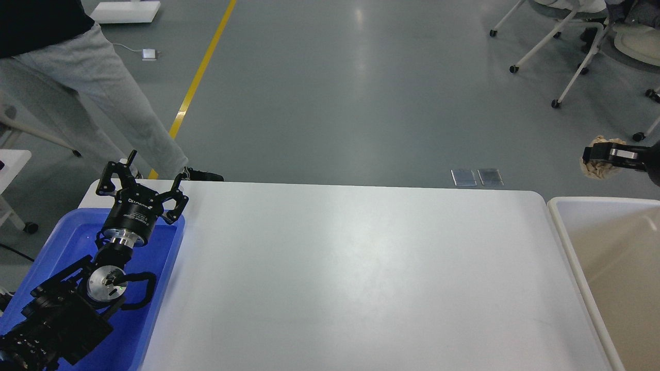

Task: Tidy desktop
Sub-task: 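Open the right gripper over the white bin to drop the ball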

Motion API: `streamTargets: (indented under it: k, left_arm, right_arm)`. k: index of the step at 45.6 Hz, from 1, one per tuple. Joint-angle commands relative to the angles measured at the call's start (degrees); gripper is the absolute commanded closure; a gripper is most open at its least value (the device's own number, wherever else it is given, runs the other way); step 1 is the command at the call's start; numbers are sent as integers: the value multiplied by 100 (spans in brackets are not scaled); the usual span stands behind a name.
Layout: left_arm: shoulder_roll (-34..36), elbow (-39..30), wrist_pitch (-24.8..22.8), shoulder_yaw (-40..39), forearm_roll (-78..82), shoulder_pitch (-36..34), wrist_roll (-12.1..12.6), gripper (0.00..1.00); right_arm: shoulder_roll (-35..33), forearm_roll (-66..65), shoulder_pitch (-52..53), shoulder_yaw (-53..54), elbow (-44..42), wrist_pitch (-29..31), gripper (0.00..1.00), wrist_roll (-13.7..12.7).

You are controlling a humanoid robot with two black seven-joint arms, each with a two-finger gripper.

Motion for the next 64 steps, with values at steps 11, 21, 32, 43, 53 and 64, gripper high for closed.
streamTargets:
  k: [11, 21, 32, 43, 53, 64]
  left_arm:
    - [-1, 0, 1, 0, 0, 1, 0, 0]
    - [-1, 0, 1, 0, 0, 1, 0, 0]
    - [-1, 0, 10, 0, 0, 1, 0, 0]
    - [7, 0, 1, 0, 0, 1, 0, 0]
    - [-1, 0, 10, 0, 0, 1, 0, 0]
    - [-1, 0, 10, 0, 0, 1, 0, 0]
  right_arm:
    - [359, 3348, -1222, 6, -2102, -1065, 100, 294]
    - [1001, 4702, -1854, 14, -3369, -1039, 100, 330]
    - [1581, 5441, -2637, 532, -4063, -1012, 100, 470]
    - [2608, 5459, -3121, 1227, -5090, -1012, 100, 541]
    - [3532, 5459, -2893, 1210, -6243, -1065, 100, 541]
    - [3717, 5459, -2893, 1236, -6472, -1285, 100, 541]
